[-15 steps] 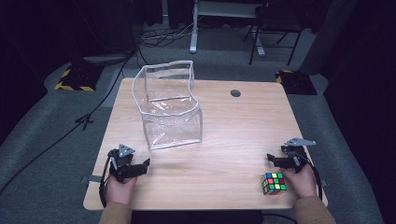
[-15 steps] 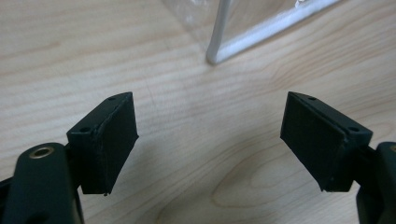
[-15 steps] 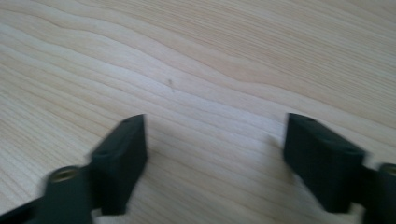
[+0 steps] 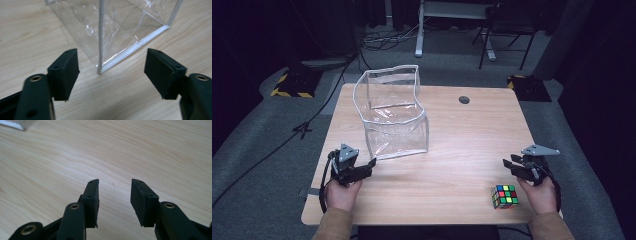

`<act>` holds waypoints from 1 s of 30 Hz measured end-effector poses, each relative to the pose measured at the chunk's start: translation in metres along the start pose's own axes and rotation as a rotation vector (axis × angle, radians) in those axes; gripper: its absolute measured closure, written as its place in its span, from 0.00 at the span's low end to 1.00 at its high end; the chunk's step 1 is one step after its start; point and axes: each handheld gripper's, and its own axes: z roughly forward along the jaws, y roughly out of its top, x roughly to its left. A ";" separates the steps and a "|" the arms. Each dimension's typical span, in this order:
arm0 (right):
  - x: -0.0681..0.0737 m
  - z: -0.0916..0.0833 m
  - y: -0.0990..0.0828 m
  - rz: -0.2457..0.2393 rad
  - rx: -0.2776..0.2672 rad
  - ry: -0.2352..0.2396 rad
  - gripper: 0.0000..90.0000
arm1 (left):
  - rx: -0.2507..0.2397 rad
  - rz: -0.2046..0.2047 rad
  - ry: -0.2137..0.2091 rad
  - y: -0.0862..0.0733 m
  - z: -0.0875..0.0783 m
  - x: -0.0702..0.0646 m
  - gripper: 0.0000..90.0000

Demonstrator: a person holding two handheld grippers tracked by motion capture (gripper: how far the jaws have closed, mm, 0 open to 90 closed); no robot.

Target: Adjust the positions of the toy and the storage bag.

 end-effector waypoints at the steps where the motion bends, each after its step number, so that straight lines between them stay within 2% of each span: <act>1: 0.006 -0.004 0.004 0.012 -0.018 0.035 0.66 | -0.002 0.002 0.001 0.002 0.000 0.001 0.43; 2: 0.011 -0.004 0.006 0.026 -0.029 0.061 0.66 | -0.005 -0.002 -0.005 0.006 0.002 0.004 0.47; 4: 0.022 -0.004 0.008 0.012 -0.039 0.103 0.66 | -0.002 -0.004 -0.007 0.008 0.003 0.005 0.53; 5: 0.027 -0.003 0.010 -0.011 -0.039 0.111 0.67 | 0.009 -0.001 -0.019 0.010 0.007 0.009 0.59; 6: 0.027 -0.003 0.010 -0.011 -0.039 0.111 0.67 | 0.009 -0.001 -0.019 0.010 0.007 0.009 0.62; 7: 0.039 0.000 0.014 -0.036 -0.038 0.122 0.67 | 0.015 -0.032 -0.048 0.011 0.012 0.014 0.64; 8: 0.044 0.001 0.016 -0.045 -0.041 0.132 0.68 | 0.015 -0.032 -0.048 0.011 0.012 0.014 0.69; 10: 0.048 0.003 0.019 -0.050 -0.044 0.144 0.68 | 0.014 -0.047 -0.058 0.011 0.015 0.018 0.71; 11: 0.054 0.006 0.024 -0.059 -0.049 0.164 0.68 | 0.014 -0.047 -0.047 0.013 0.019 0.020 0.77; 12: 0.054 0.006 0.024 -0.059 -0.049 0.164 0.68 | 0.014 -0.047 -0.047 0.013 0.019 0.020 0.84; 13: 0.061 0.009 0.031 -0.069 -0.057 0.190 0.68 | 0.004 -0.024 -0.051 0.014 0.021 0.018 0.90; 14: 0.061 0.009 0.031 -0.069 -0.057 0.190 0.68 | 0.004 -0.024 -0.051 0.014 0.021 0.018 0.96; 15: 0.068 0.012 0.038 -0.080 -0.060 0.216 0.69 | 0.016 0.019 -0.015 0.014 0.021 0.013 0.96; 17: 0.075 0.016 0.045 -0.098 -0.061 0.235 0.69 | 0.023 0.029 -0.005 0.014 0.019 0.011 0.97; 20: 0.082 0.021 0.053 -0.108 -0.061 0.256 0.70 | 0.024 0.022 -0.008 0.014 0.018 0.011 0.97; 21: 0.090 0.026 0.060 -0.125 -0.067 0.277 0.71 | 0.029 0.021 -0.015 0.013 0.017 0.009 0.97; 22: 0.090 0.026 0.060 -0.125 -0.067 0.277 0.71 | 0.029 0.021 -0.015 0.013 0.017 0.009 0.97; 23: 0.097 0.029 0.065 -0.135 -0.070 0.295 0.71 | 0.040 0.036 -0.016 0.012 0.013 0.005 0.97; 25: 0.102 0.032 0.068 -0.140 -0.067 0.302 0.71 | 0.048 0.050 -0.015 0.012 0.012 0.004 0.97; 27: 0.112 0.040 0.076 -0.171 -0.064 0.316 0.71 | 0.043 0.048 -0.018 0.010 0.010 -0.001 0.97; 30: 0.117 0.045 0.082 -0.183 -0.061 0.329 0.72 | 0.045 0.048 -0.035 0.007 0.006 -0.004 0.97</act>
